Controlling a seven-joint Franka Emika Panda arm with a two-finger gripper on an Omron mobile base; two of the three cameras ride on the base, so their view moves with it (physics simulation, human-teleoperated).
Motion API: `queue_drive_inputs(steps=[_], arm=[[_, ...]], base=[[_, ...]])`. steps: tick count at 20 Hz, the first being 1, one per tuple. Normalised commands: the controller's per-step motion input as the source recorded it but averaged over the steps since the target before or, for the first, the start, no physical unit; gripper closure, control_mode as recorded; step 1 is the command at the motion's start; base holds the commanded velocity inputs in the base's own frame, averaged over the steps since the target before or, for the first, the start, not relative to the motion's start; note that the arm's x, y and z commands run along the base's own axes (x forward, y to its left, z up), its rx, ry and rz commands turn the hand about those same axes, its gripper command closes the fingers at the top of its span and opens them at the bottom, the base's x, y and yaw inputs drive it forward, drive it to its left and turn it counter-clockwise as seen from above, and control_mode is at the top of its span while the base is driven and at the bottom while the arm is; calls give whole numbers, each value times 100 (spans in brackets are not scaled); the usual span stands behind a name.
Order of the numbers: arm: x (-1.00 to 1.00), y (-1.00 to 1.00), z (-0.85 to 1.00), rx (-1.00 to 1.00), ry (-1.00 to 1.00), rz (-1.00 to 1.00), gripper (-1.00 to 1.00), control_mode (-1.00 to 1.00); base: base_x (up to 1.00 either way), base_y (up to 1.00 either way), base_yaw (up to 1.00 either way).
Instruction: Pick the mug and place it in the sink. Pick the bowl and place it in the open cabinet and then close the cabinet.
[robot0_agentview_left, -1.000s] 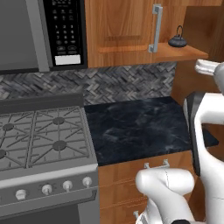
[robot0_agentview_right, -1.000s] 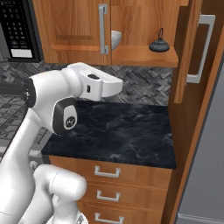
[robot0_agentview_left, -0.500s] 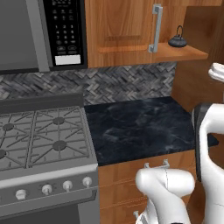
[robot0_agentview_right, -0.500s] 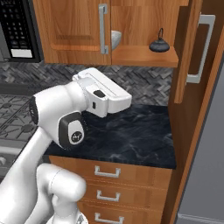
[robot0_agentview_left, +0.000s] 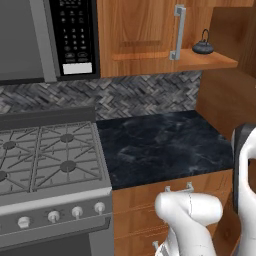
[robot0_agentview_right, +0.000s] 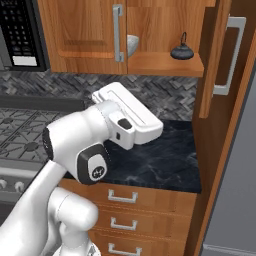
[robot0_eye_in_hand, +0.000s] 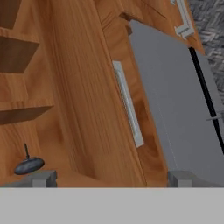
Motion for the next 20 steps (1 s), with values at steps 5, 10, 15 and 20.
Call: queue_drive_inputs(steps=[5,10,15,20], arm=[[-16,-21,3,3,-4,3,-100,-100],[0,-40,2,1,0,1,-100,-100],[8,-27,7,1,0,1,-100,-100],[47,1,0,0,0,3,-100,-100]], base=[[0,0,0],[0,0,0],[0,0,0],[0,0,0]])
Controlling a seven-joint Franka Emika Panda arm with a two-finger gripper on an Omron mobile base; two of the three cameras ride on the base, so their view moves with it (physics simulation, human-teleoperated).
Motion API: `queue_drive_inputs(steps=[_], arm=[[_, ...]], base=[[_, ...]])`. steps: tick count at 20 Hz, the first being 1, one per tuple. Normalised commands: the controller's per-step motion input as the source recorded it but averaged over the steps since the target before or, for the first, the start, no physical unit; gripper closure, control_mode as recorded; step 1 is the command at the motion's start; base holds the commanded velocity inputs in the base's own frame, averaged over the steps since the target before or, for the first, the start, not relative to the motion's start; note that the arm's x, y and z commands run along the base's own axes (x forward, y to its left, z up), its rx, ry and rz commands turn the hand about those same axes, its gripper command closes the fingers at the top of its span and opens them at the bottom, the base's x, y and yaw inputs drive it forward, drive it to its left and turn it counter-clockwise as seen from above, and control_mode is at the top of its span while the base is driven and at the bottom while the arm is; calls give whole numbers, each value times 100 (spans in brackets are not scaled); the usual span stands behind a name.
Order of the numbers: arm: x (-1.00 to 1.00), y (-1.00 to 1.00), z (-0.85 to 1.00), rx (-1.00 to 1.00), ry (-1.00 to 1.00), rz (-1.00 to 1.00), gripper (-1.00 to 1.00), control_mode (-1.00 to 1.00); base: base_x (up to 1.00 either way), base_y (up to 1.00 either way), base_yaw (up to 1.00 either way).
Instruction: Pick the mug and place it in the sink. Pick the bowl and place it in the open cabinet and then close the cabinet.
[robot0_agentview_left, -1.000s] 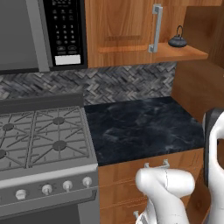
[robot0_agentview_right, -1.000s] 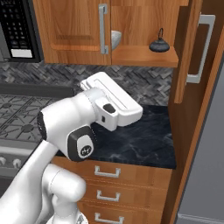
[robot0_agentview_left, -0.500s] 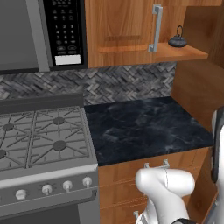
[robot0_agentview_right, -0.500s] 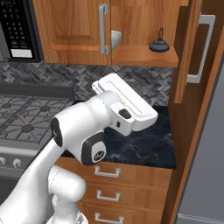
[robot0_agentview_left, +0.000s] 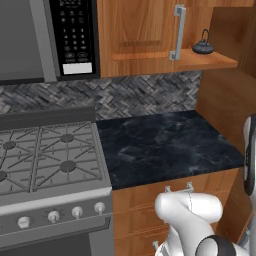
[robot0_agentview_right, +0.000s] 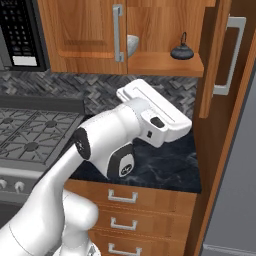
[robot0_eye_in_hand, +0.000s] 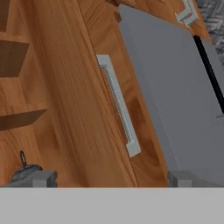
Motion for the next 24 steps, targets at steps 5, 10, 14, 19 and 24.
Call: queue_drive_inputs(steps=[5,10,14,19,24], arm=[[32,-16,4,0,0,7,-100,-100],[2,-31,13,0,0,11,-100,-100],[0,-10,4,0,0,7,-100,-100],[12,0,0,0,0,2,-100,-100],[59,0,10,0,6,0,-100,-100]], base=[[0,0,0],[0,0,0],[0,0,0],[0,0,0],[0,0,0]])
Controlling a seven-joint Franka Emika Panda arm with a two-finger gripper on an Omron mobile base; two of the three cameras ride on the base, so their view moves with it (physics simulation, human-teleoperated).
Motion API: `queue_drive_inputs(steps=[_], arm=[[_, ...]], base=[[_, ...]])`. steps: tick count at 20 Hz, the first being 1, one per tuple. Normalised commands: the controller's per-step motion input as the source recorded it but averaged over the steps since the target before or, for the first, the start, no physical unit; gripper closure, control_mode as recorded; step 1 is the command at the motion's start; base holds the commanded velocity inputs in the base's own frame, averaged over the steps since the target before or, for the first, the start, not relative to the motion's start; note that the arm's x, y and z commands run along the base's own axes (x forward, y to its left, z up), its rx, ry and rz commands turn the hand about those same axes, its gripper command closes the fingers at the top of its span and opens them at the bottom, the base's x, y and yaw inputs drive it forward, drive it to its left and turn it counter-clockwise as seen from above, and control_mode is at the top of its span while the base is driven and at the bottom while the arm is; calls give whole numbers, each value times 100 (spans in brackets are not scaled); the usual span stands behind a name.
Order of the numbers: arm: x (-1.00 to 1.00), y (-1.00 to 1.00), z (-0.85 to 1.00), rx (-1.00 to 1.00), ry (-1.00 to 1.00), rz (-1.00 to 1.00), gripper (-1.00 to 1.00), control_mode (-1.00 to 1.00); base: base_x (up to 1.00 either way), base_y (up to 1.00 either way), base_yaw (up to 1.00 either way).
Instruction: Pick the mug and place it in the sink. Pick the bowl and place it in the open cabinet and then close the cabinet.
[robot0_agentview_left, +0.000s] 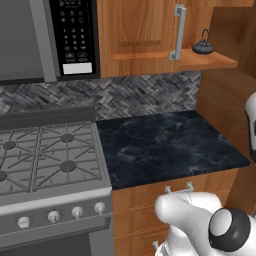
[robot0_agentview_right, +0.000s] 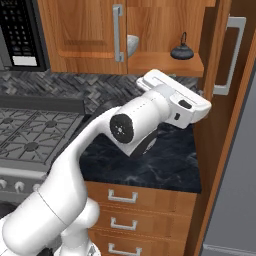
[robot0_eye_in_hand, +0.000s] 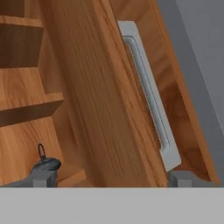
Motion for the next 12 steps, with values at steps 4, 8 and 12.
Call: queue_drive_inputs(steps=[4,8,12], arm=[[25,-12,30,1,1,2,-100,-100],[1,-41,27,3,-1,7,-100,-100],[1,-8,7,0,-1,0,-100,-100]], base=[[0,0,0],[0,0,0],[0,0,0]])
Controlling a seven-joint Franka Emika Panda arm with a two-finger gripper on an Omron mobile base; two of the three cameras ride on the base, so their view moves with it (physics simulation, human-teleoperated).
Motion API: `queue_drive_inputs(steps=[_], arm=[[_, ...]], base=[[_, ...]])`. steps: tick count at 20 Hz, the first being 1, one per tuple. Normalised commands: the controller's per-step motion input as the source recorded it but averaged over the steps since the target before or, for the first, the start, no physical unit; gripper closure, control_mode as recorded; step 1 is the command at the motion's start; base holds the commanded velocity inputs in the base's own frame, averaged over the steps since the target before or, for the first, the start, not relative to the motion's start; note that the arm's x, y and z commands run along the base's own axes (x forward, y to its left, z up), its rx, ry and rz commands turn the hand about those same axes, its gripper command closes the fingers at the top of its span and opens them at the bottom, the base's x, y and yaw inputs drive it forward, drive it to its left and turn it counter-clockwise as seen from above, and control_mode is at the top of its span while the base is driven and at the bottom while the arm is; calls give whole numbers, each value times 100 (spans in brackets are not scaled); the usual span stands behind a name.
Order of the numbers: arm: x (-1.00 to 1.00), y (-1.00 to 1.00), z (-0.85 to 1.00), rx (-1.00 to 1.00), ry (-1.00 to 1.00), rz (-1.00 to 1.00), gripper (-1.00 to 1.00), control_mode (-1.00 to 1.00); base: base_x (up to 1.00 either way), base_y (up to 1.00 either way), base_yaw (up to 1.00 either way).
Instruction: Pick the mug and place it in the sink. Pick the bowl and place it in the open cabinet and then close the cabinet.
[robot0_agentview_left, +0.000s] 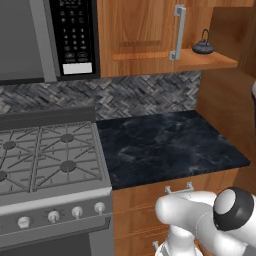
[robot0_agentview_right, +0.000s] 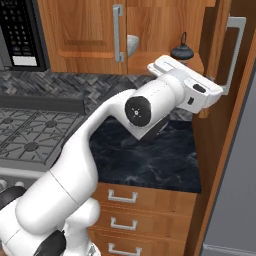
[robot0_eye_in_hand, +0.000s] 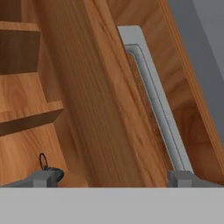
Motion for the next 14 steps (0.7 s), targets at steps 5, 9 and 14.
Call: queue_drive_inputs(steps=[5,9,14], arm=[[21,0,0,0,0,-2,-100,-100],[66,-2,6,0,2,-8,-100,-100],[53,-49,12,0,4,-5,-100,-100]], base=[[0,0,0],[0,0,0],[0,0,0]])
